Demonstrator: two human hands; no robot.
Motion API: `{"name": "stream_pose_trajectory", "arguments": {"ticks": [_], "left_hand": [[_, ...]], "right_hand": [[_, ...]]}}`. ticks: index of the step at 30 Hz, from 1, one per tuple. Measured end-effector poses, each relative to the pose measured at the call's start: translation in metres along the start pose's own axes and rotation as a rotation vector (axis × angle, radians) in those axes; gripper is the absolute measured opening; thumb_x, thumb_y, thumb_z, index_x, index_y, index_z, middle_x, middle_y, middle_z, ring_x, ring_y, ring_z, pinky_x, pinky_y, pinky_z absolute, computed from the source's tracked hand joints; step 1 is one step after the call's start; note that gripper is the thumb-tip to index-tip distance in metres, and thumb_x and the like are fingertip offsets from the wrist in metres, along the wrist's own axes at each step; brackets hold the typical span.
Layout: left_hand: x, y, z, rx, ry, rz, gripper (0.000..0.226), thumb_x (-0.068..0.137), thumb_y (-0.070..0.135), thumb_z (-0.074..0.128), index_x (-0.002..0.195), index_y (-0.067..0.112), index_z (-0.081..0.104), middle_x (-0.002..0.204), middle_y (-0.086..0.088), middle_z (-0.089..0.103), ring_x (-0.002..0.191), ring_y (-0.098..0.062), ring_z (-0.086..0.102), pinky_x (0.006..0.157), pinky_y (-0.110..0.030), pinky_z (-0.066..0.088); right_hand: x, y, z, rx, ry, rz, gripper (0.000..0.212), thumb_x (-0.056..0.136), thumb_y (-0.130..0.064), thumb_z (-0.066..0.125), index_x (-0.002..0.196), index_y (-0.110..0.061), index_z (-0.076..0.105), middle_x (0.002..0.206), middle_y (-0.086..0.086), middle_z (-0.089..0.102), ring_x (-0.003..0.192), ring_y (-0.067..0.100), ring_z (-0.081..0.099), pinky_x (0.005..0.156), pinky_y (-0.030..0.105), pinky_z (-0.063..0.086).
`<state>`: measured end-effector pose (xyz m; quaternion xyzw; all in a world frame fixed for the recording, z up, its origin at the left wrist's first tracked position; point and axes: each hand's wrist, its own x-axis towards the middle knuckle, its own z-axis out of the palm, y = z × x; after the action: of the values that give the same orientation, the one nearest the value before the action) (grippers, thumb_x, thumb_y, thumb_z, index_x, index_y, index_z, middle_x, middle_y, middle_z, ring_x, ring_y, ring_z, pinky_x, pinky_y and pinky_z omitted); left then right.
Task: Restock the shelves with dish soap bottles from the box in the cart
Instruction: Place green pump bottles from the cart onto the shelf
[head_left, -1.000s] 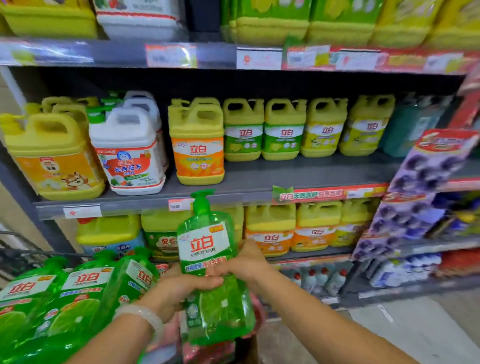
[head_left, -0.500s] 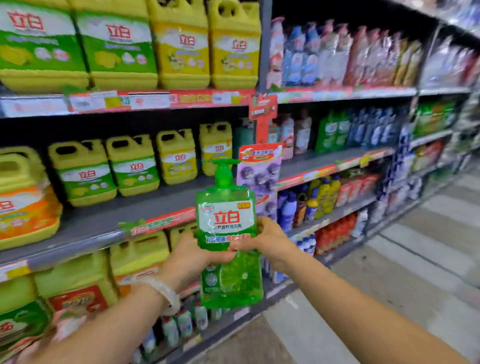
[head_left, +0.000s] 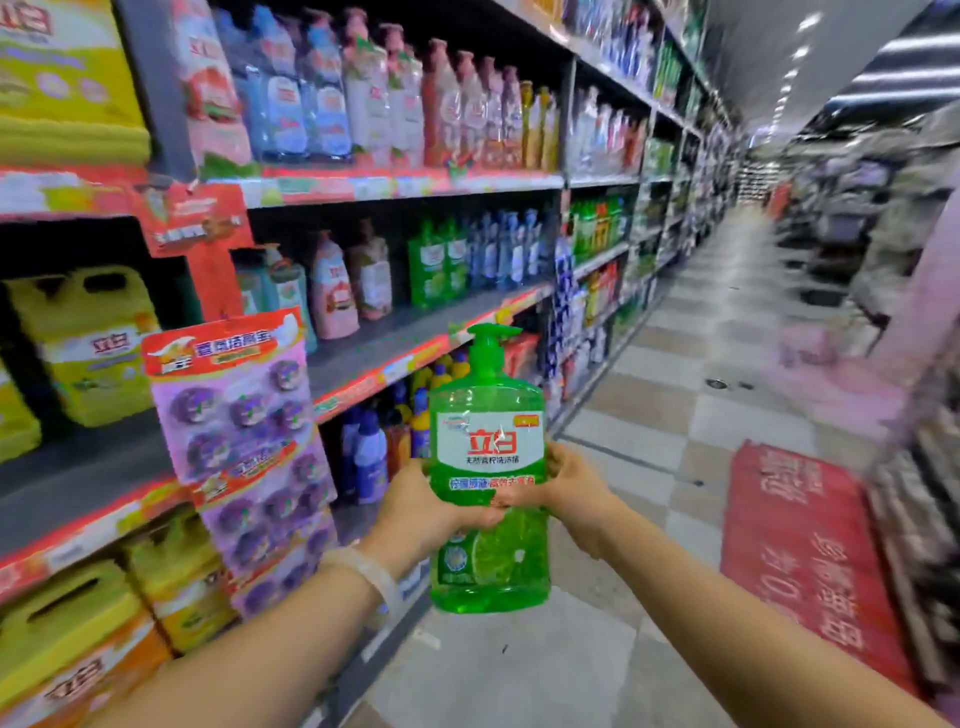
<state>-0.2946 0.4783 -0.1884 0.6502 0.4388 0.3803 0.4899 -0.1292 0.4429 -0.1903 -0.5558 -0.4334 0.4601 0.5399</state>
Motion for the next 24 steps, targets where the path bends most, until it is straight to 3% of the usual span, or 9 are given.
{"name": "stream_pose_trajectory", "arguments": {"ticks": [4, 7, 10, 12, 14, 16, 20, 24], "left_hand": [[0.086, -0.006, 0.031, -0.001, -0.041, 0.017, 0.058, 0.047, 0.004, 0.091, 0.098, 0.014, 0.065, 0.092, 0.0, 0.072, 0.075, -0.003, 0.065, 0.064, -0.013, 0.053], [0.157, -0.005, 0.048, 0.041, -0.059, 0.03, 0.08, 0.032, 0.028, 0.094, 0.103, 0.015, 0.062, 0.096, 0.004, 0.072, 0.084, -0.007, 0.067, 0.077, -0.027, 0.055], [0.224, 0.001, 0.059, 0.053, -0.089, 0.058, 0.073, 0.041, 0.02, 0.095, 0.105, 0.016, 0.058, 0.096, 0.007, 0.07, 0.084, -0.004, 0.064, 0.073, -0.019, 0.051], [0.263, 0.003, 0.067, 0.081, -0.066, 0.08, 0.072, 0.042, 0.021, 0.095, 0.101, 0.022, 0.054, 0.092, 0.01, 0.067, 0.084, -0.006, 0.063, 0.076, -0.022, 0.051], [0.297, 0.0, 0.074, 0.13, -0.064, 0.092, 0.085, 0.032, 0.036, 0.095, 0.106, 0.021, 0.056, 0.097, 0.01, 0.069, 0.09, -0.008, 0.065, 0.084, -0.031, 0.054], [0.328, -0.006, 0.079, 0.153, -0.076, 0.083, 0.095, 0.026, 0.045, 0.094, 0.11, 0.02, 0.056, 0.1, 0.01, 0.07, 0.092, -0.007, 0.066, 0.084, -0.031, 0.054], [0.39, -0.008, 0.089, 0.162, -0.056, 0.071, 0.089, 0.034, 0.034, 0.095, 0.111, 0.017, 0.052, 0.102, 0.008, 0.066, 0.095, -0.01, 0.062, 0.082, -0.026, 0.05], [0.462, -0.015, 0.095, 0.158, -0.016, 0.064, 0.083, 0.038, 0.025, 0.095, 0.111, 0.014, 0.056, 0.102, 0.005, 0.069, 0.096, -0.012, 0.065, 0.084, -0.03, 0.052]], "right_hand": [[0.062, -0.007, -0.039, -0.032, 0.079, -0.021, 0.052, 0.065, 0.017, 0.073, 0.109, -0.005, 0.056, 0.085, 0.0, 0.069, 0.069, 0.008, 0.068, 0.061, 0.021, 0.057], [0.119, -0.018, -0.064, -0.035, 0.113, -0.015, 0.052, 0.065, 0.015, 0.074, 0.108, -0.008, 0.055, 0.09, 0.001, 0.069, 0.076, 0.011, 0.068, 0.064, 0.023, 0.057], [0.177, -0.026, -0.084, -0.02, 0.125, -0.048, 0.046, 0.066, 0.016, 0.073, 0.099, -0.014, 0.059, 0.085, -0.002, 0.071, 0.069, 0.006, 0.07, 0.059, 0.02, 0.056], [0.211, -0.027, -0.095, 0.009, 0.142, -0.066, 0.048, 0.066, 0.016, 0.072, 0.102, -0.012, 0.06, 0.086, -0.002, 0.073, 0.074, 0.009, 0.071, 0.063, 0.022, 0.057], [0.239, -0.024, -0.105, 0.02, 0.15, -0.067, 0.048, 0.066, 0.017, 0.072, 0.102, -0.012, 0.061, 0.087, 0.0, 0.074, 0.078, 0.013, 0.072, 0.066, 0.026, 0.058], [0.267, -0.022, -0.114, 0.024, 0.155, -0.059, 0.049, 0.065, 0.016, 0.073, 0.104, -0.011, 0.061, 0.092, 0.005, 0.075, 0.084, 0.019, 0.072, 0.071, 0.03, 0.059], [0.333, -0.02, -0.133, 0.032, 0.153, -0.062, 0.061, 0.058, 0.013, 0.079, 0.112, -0.005, 0.059, 0.1, 0.012, 0.073, 0.087, 0.023, 0.071, 0.071, 0.032, 0.059], [0.415, -0.021, -0.148, -0.007, 0.119, -0.057, 0.077, 0.044, -0.006, 0.085, 0.116, -0.008, 0.057, 0.104, 0.012, 0.072, 0.095, 0.027, 0.07, 0.084, 0.045, 0.056]]}}
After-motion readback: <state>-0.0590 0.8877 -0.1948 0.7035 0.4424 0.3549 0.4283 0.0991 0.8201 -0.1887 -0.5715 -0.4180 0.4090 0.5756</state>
